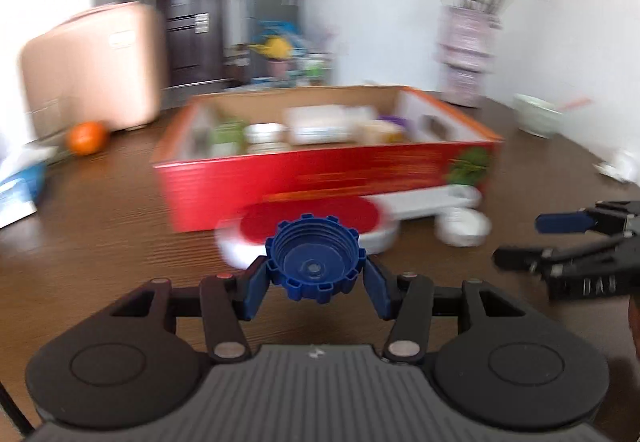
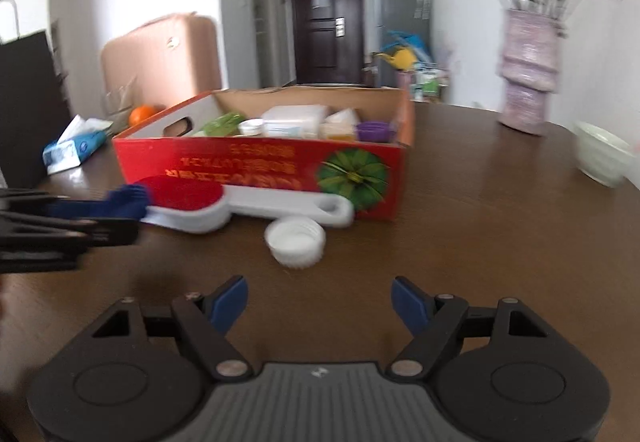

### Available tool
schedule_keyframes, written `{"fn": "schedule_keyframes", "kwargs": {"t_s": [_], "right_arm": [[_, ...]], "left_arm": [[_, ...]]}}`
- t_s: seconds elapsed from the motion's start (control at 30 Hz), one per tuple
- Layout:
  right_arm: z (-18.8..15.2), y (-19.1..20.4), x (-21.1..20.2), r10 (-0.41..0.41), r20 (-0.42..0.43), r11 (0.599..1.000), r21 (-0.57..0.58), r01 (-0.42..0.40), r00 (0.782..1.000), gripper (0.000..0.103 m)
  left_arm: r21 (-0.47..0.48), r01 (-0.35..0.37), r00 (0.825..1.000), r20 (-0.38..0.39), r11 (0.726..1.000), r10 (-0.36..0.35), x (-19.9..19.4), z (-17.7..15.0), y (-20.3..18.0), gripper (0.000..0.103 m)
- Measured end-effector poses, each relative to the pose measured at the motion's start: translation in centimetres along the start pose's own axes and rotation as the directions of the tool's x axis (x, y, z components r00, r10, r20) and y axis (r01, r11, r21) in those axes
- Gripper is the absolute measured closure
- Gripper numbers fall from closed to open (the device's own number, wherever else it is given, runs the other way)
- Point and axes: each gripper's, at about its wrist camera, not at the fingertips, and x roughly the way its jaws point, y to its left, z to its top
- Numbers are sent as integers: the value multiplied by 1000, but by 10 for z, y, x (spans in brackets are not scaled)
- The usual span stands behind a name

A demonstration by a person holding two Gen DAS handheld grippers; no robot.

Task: Organize rigid objects
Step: 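Grasp the blue bottle cap with the left tool while the right tool grasps the white cap, then lower the blue cap and white cap into the red box, opening both tools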

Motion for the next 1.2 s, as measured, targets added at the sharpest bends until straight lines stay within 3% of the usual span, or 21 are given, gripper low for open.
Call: {"fn": "schedule_keyframes", "kwargs": {"t_s": [0.1, 0.17, 0.23, 0.27, 0.47, 0.8, 1.03, 1.2], "right_arm": [[16, 5, 28, 17, -28, 1000, -8, -17, 999, 33], [21, 8, 40, 9, -63, 1000, 0, -10, 998, 50], [20, 11, 44, -6, -67, 1000, -1, 6, 998, 62], [19, 12, 43, -21, -64, 1000, -9, 21, 998, 63], [15, 27, 14, -75, -13, 996, -56, 74, 997, 64], [-10, 61, -93, -66, 101, 995, -73, 74, 993, 63], [-39, 72, -173, -62, 171, 997, -41, 70, 983, 64], [-58, 74, -201, -67, 182, 997, -22, 73, 981, 63]], "left_arm": [[-71, -47, 999, 0, 996, 48, -12, -1, 31, 51], [-94, -65, 998, -3, 993, 66, -16, -4, 44, 51], [-104, -65, 998, -4, 992, 65, -23, -7, 54, 51], [-106, -60, 998, -3, 993, 60, -24, -7, 56, 51], [-104, -1, 1000, 27, 995, 4, -41, -11, 54, 51], [-41, 67, 996, 65, 997, -65, -108, -41, 28, 51], [-7, 75, 988, 137, 997, -73, -162, -53, 12, 51], [1, 70, 985, 157, 998, -69, -188, -62, 0, 51]]}}
